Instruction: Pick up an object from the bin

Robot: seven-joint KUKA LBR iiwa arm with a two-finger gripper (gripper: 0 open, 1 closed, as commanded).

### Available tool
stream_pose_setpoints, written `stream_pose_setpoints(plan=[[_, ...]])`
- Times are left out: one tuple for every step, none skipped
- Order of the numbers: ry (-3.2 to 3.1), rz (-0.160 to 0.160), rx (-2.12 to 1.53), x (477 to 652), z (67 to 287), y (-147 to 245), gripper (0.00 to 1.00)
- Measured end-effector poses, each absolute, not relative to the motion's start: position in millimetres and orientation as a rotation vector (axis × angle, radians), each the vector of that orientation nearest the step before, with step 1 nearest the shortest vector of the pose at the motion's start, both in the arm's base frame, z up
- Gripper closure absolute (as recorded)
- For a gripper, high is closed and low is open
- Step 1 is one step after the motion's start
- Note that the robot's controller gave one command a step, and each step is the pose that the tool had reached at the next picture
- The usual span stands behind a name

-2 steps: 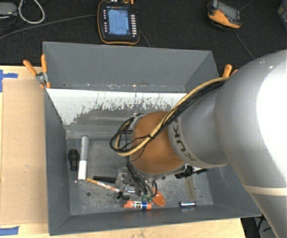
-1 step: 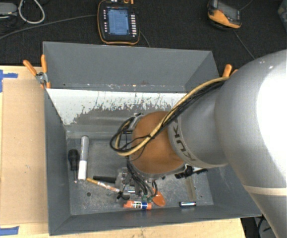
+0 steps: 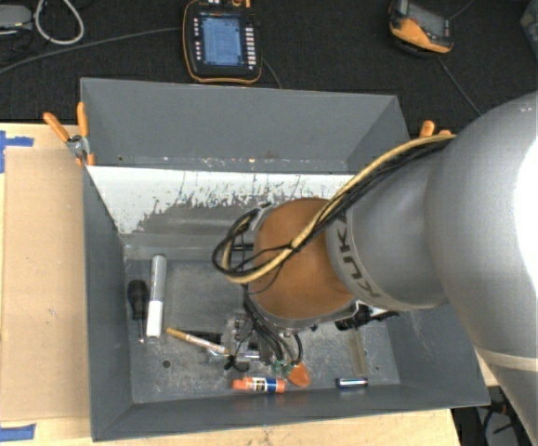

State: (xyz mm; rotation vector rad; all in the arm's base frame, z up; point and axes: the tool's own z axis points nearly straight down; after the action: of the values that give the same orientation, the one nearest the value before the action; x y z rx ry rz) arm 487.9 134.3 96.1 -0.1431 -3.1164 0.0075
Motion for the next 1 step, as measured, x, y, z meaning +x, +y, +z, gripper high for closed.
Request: stream_pose_setpoints(plan=[[-3.125, 0.003, -0.145, 490.7, 126.7, 134.7, 1.00]])
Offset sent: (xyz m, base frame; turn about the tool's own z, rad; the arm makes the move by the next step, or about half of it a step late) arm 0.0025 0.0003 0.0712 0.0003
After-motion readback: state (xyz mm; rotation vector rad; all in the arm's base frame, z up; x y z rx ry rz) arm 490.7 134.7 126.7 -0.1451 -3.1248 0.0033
